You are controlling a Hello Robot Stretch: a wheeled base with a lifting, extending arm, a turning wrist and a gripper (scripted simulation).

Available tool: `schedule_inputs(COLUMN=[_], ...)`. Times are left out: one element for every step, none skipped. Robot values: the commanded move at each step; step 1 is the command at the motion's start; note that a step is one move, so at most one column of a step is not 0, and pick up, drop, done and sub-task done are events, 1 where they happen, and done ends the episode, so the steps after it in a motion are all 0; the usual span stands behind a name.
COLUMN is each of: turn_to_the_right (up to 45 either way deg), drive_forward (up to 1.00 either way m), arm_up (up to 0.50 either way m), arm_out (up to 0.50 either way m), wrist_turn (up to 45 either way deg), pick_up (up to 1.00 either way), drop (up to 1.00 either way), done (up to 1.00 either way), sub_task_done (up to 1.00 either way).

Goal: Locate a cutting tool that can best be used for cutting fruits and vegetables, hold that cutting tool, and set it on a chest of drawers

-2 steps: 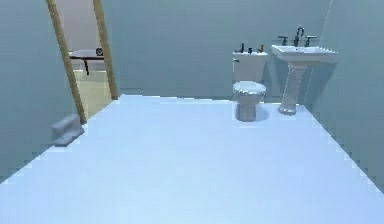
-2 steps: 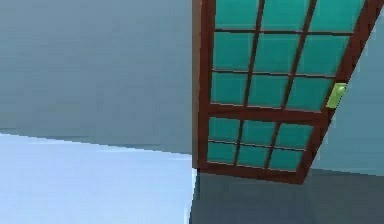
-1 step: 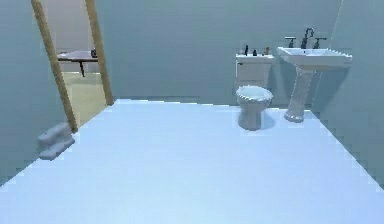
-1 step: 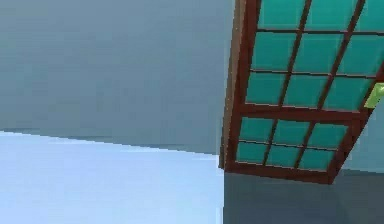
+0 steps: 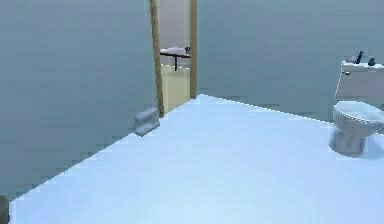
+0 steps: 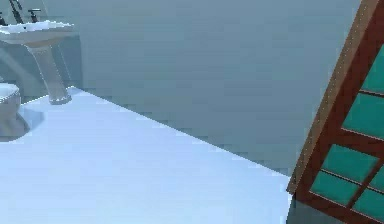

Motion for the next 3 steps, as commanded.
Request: schedule_inputs(turn_to_the_right=[0.0,-3.0,0.0], drive_forward=[1.00,0.00,1.00], arm_up=[0.00,0.00,0.00], arm_out=[0.00,0.00,0.00], wrist_turn=[0.0,0.0,0.0], pick_up=[0.00,0.00,0.00], drop=[0.00,0.00,0.00], done=[0.00,0.00,0.00], sub_task_done=[0.00,0.00,0.00])
